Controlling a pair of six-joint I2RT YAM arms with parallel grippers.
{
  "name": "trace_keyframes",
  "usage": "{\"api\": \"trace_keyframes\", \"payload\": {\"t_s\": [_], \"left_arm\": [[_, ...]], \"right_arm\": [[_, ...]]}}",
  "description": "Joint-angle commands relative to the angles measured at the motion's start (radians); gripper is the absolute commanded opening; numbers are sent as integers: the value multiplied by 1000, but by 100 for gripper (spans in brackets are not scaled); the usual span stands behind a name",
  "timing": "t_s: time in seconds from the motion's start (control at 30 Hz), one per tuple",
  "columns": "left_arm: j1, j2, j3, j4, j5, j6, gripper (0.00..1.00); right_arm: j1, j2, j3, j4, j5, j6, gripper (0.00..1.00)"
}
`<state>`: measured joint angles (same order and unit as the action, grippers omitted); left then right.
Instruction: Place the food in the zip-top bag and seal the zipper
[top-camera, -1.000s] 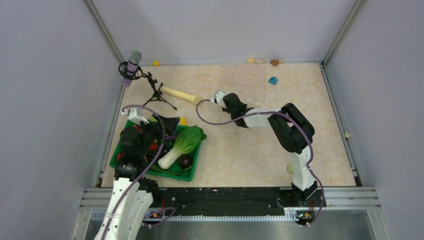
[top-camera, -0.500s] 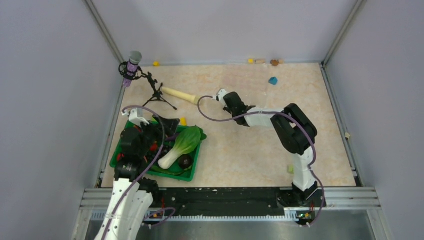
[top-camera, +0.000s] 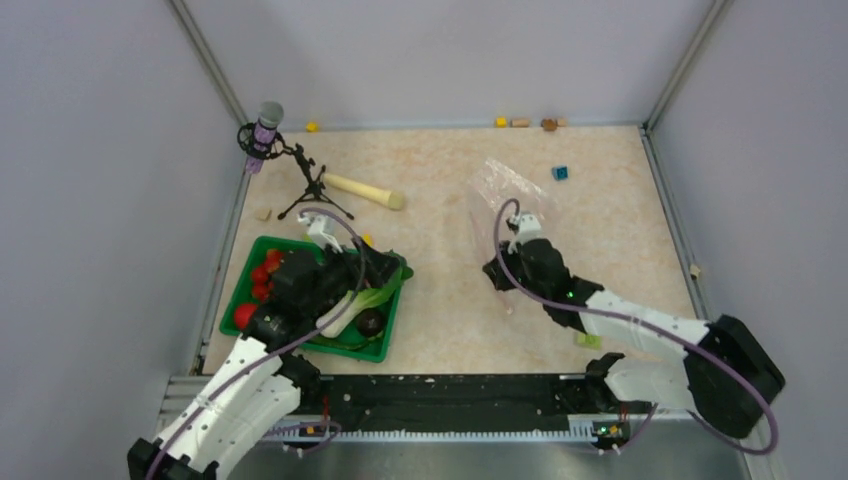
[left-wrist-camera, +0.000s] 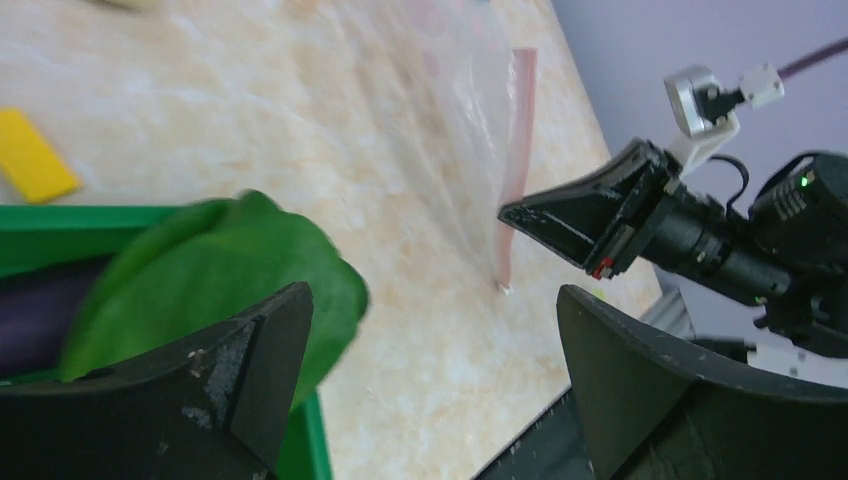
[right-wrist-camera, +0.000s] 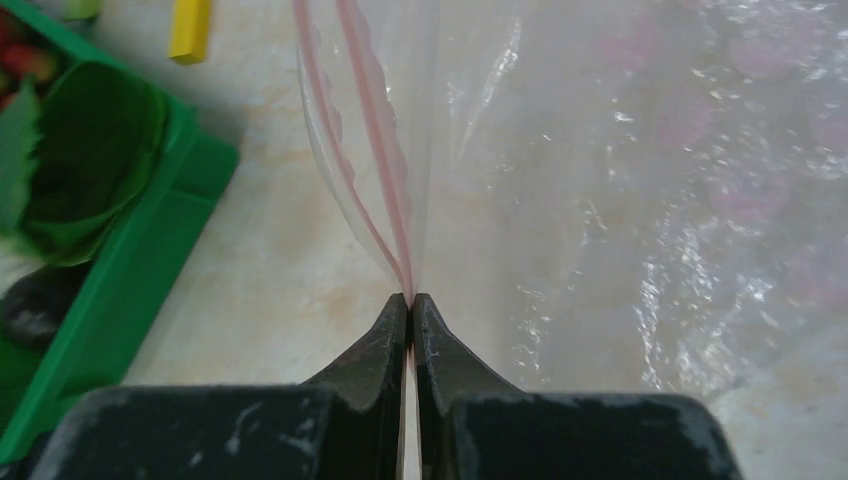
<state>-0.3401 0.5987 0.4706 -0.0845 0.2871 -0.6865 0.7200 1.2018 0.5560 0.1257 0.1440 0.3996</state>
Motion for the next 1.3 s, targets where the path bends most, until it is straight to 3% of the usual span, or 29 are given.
{"api": "trace_keyframes", "payload": {"t_s": [0.0,0.2,0.37,0.63,0.97,1.27], "left_arm": [[-271,116,96,75,-181,33,97],[-450,359,219,142,-238,52,97],[-524,514,326,143,-217,62,96],[-587,556,323,222,-249,48,94],[-603,616,346,258,-241,74,72],[-604,664,364,278,-182,70,63]], "right_arm": [[7,-197,-146,291,-236,242,0],[10,-453,-228,296,-386,254,0],[12,-558,-289,245,-366,248,0],[13,-571,-312,158,-397,228,0],[13,-568,-310,169,-428,213,0],[13,-556,-313,188,-437,209,0]]}}
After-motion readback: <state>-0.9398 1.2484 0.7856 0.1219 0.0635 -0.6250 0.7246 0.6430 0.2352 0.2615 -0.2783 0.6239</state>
